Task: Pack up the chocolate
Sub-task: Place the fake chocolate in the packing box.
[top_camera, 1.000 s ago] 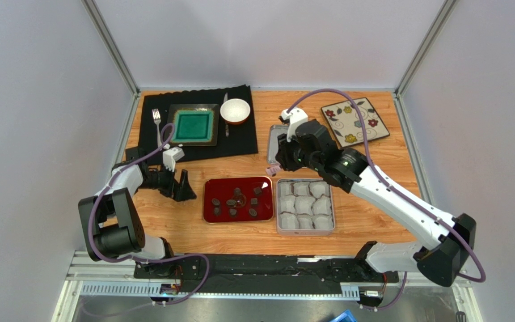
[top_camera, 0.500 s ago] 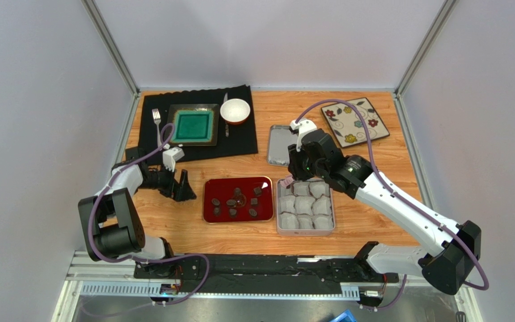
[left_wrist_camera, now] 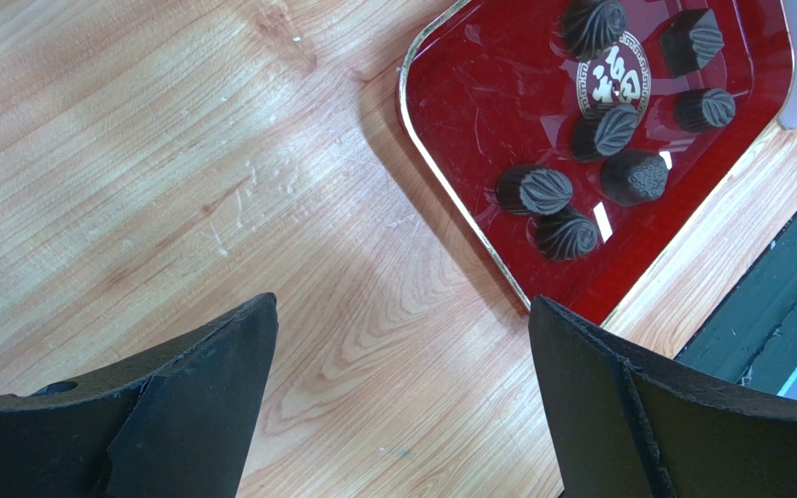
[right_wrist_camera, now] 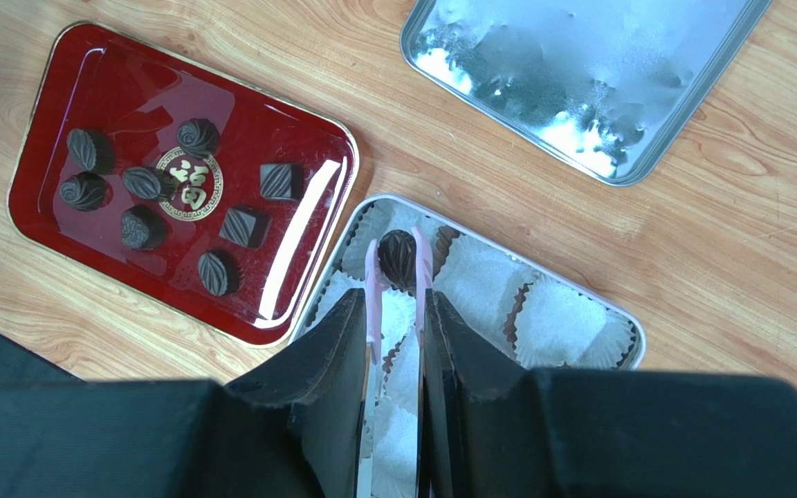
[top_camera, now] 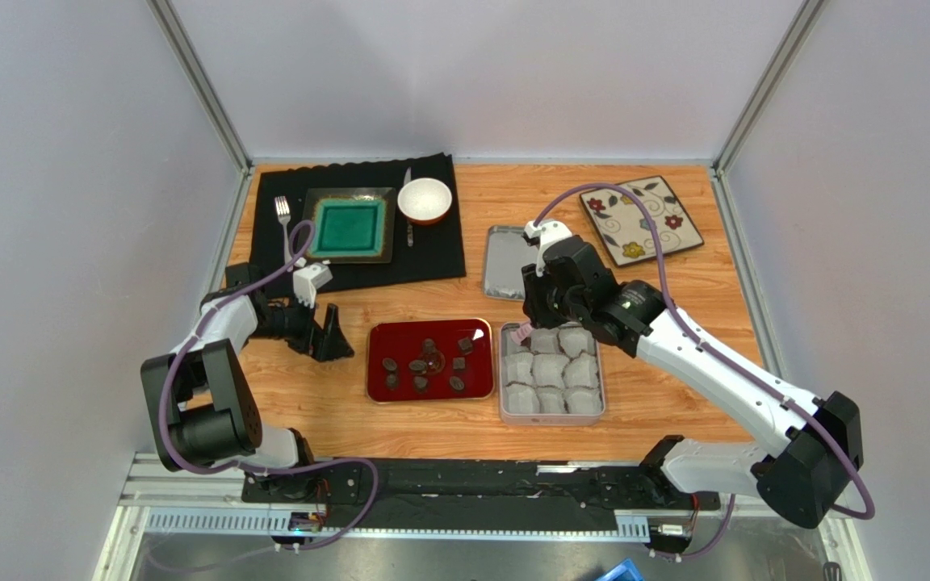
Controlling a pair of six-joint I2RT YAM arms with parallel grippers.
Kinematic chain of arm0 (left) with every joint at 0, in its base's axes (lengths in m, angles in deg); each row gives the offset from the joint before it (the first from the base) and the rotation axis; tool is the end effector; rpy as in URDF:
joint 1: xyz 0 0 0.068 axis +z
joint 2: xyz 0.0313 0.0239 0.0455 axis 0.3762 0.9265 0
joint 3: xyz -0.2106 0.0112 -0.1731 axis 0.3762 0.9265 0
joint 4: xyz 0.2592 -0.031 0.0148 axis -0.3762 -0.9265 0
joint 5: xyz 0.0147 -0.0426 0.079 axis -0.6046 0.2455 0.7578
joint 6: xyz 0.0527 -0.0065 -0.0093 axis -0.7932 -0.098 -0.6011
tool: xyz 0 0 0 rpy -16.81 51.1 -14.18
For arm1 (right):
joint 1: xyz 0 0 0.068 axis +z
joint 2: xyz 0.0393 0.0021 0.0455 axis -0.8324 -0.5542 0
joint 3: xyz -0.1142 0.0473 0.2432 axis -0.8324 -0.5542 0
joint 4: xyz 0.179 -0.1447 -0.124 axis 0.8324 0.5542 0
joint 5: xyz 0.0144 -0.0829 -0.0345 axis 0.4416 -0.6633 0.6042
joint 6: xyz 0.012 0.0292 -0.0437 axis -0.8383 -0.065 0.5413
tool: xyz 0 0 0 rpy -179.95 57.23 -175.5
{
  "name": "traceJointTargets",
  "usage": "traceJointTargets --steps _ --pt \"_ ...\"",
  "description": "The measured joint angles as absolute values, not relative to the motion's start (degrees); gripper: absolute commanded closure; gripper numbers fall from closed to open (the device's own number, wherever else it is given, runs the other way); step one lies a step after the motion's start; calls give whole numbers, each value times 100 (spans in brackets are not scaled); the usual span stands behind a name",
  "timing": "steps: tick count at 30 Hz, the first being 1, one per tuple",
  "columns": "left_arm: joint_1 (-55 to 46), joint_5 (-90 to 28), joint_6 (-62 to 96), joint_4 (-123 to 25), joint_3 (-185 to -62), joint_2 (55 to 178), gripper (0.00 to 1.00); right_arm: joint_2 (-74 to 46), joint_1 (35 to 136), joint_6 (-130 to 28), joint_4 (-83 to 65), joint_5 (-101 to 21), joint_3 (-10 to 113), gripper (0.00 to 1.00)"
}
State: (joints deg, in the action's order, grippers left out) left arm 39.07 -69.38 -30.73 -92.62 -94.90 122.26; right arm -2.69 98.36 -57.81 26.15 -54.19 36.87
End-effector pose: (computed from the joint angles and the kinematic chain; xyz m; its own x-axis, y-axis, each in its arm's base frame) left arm 0.2265 0.0420 0.1751 -0.8013 0.1799 -0.5706 0.4961 0.7329 -0.4655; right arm 0.1945 0.1693 0.3050 -0.6508 -0.2697 -0.7097 -0.4591 0.8843 0.0851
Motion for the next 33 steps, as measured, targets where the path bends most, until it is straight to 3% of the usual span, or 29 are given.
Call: traceJointTargets --steps 20,33 --pt "3909 -6936 -3088 -9268 -9492 12226 1 -474 9812 -5801 2379 -5295 3687 75" --pt "3914 -6936 -3095 -9288 -9492 12226 1 -474 9812 -5799 2386 -5288 3687 71"
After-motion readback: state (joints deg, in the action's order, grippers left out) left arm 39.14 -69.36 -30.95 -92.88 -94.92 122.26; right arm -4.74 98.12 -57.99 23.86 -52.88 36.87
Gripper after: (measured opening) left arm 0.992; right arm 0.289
